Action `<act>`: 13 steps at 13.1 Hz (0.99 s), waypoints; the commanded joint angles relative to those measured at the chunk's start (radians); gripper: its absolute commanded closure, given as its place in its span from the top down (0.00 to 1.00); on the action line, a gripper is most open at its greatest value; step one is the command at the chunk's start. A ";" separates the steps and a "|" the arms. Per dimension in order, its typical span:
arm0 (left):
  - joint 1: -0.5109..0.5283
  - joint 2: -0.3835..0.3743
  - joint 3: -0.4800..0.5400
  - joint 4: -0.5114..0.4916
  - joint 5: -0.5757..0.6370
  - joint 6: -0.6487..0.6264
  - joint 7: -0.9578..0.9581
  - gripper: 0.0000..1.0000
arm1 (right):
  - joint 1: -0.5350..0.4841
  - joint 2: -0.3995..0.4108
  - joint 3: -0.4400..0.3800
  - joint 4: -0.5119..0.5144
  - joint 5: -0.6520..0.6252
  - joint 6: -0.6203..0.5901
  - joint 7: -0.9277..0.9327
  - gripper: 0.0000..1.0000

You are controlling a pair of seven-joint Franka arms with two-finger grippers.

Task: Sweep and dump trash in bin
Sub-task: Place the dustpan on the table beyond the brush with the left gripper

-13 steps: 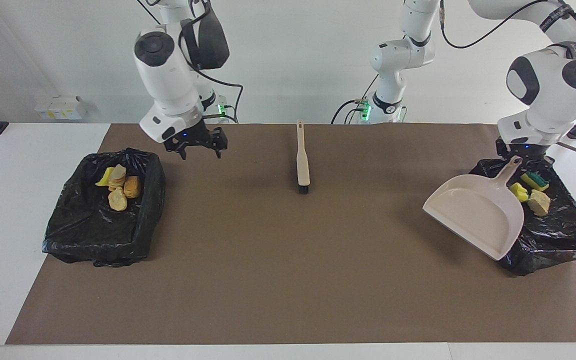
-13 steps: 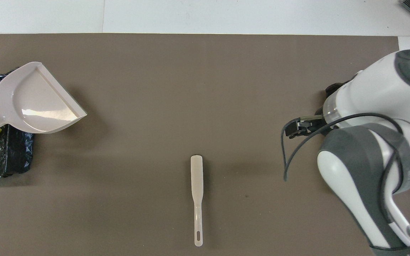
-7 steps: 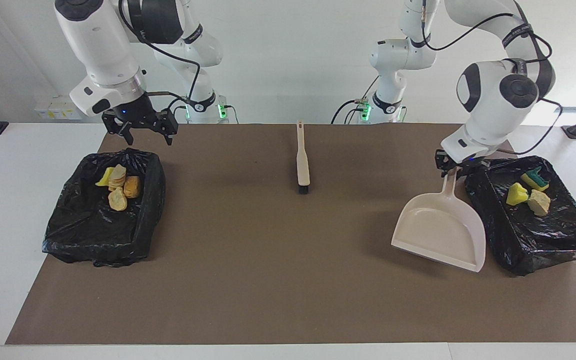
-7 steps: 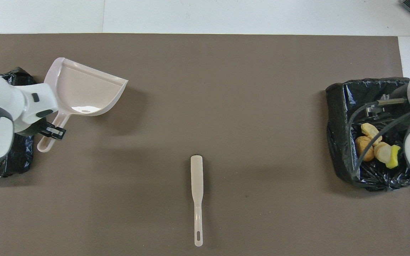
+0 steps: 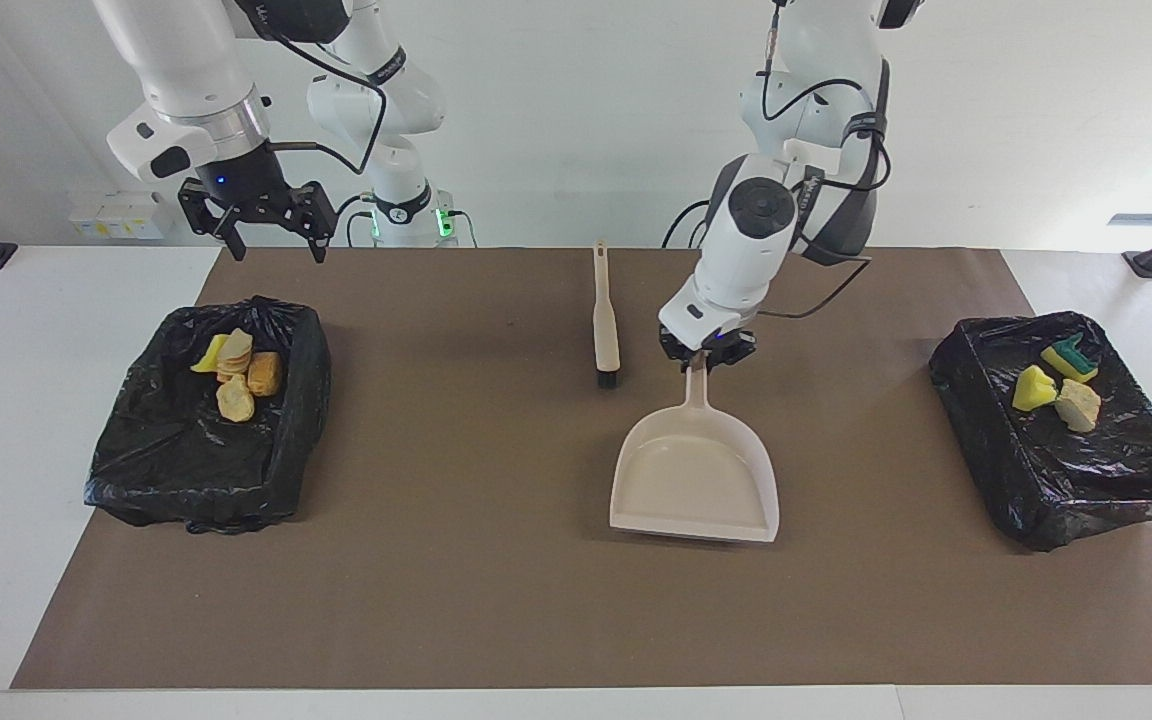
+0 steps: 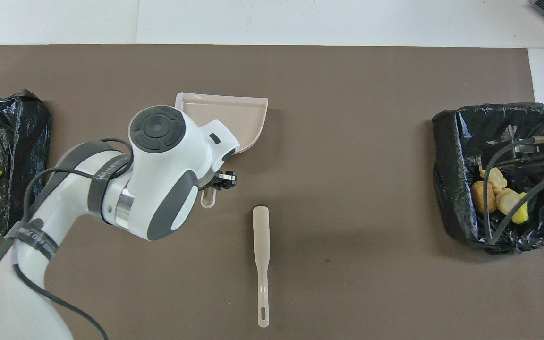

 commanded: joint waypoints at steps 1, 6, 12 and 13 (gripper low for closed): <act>-0.095 0.164 0.024 0.154 -0.027 0.005 -0.088 0.00 | -0.013 -0.004 -0.006 -0.006 -0.003 -0.024 -0.031 1.00; -0.114 0.208 0.031 0.242 -0.024 0.032 -0.189 0.99 | 0.090 0.008 -0.175 0.002 0.058 0.015 -0.080 1.00; 0.018 0.082 0.036 0.207 -0.018 -0.056 -0.176 1.00 | 0.067 -0.002 -0.094 -0.007 0.076 0.040 -0.066 1.00; 0.048 0.063 0.036 0.207 -0.013 -0.077 -0.154 1.00 | 0.068 -0.002 -0.089 -0.006 0.079 0.042 -0.068 1.00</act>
